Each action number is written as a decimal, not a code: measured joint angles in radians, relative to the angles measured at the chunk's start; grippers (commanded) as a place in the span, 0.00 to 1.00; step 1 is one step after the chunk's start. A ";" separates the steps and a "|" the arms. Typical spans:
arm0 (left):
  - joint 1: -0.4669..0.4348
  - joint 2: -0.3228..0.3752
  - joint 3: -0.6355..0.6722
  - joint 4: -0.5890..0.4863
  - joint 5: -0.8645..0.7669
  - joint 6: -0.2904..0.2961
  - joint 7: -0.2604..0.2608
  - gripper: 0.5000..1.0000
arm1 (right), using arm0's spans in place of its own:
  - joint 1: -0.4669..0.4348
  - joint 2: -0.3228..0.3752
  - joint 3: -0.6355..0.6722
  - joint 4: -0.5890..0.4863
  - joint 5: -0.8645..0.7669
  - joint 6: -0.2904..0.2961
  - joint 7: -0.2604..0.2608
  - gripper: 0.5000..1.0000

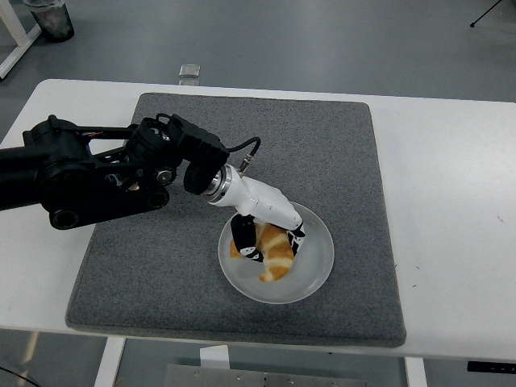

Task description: Place the bread on the plate

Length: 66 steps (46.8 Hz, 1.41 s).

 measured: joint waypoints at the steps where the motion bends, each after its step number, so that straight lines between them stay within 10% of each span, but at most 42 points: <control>1: 0.000 0.000 0.000 0.001 0.000 0.001 0.000 0.00 | 0.000 0.000 0.000 0.000 0.000 0.000 0.000 0.90; 48: 0.025 -0.036 0.000 0.035 0.084 0.035 0.002 0.00 | 0.000 0.000 0.000 0.000 0.000 0.000 0.000 0.90; 59: 0.027 -0.037 -0.001 0.042 0.076 0.048 0.002 0.93 | 0.000 0.000 0.000 0.000 0.000 0.000 0.000 0.90; 66: 0.027 -0.038 -0.012 0.048 0.068 0.050 0.002 0.98 | 0.000 0.000 0.000 0.000 0.000 0.000 0.000 0.90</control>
